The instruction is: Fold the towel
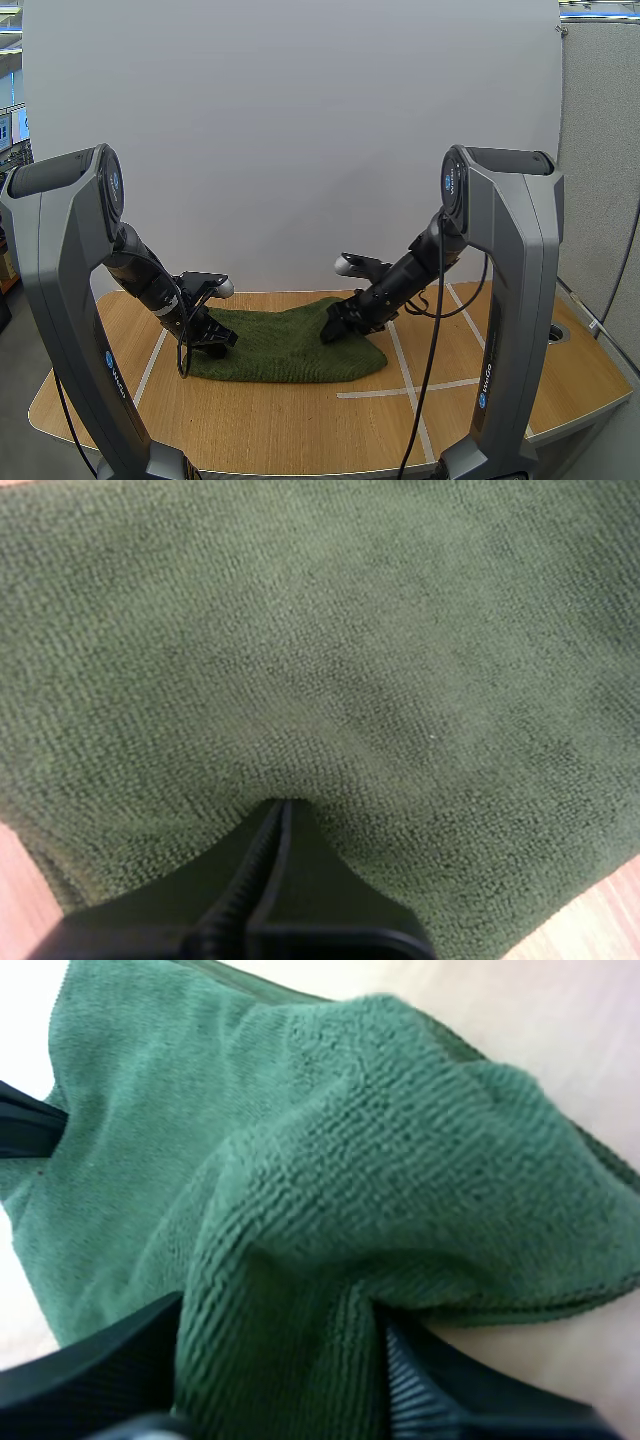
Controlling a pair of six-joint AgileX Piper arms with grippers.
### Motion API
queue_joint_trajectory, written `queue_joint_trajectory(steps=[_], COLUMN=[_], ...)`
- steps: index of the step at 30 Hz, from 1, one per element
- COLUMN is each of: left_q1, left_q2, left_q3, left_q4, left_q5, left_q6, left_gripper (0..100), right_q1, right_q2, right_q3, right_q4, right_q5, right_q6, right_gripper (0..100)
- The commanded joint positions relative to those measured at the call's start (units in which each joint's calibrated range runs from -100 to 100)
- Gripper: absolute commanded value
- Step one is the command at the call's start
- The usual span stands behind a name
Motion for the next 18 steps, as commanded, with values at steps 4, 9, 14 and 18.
queue_joint_trajectory(steps=[4,9,14,18], left_q1=[-0.12,-0.12,-0.12,-0.12], left_q2=[1.8,1.8,1.6,0.5], left_q3=[0.6,0.6,0.6,0.6], left_q4=[0.3,0.0,-1.8,-4.7], left_q5=[1.2,3.6,3.5,4.1], left_q6=[0.1,0.1,0.2,1.8], left_gripper=[0,0,0,0], right_q1=[0.8,0.8,0.8,0.5], right_q2=[0.0,-0.1,-0.3,-0.6], right_q3=[0.2,0.1,0.1,0.1], right_q4=[2.0,2.0,1.1,-0.5], right_q5=[0.0,0.0,-0.4,-0.6], right_q6=[-0.7,-1.0,-1.1,-1.1], right_gripper=[14,0,0,0])
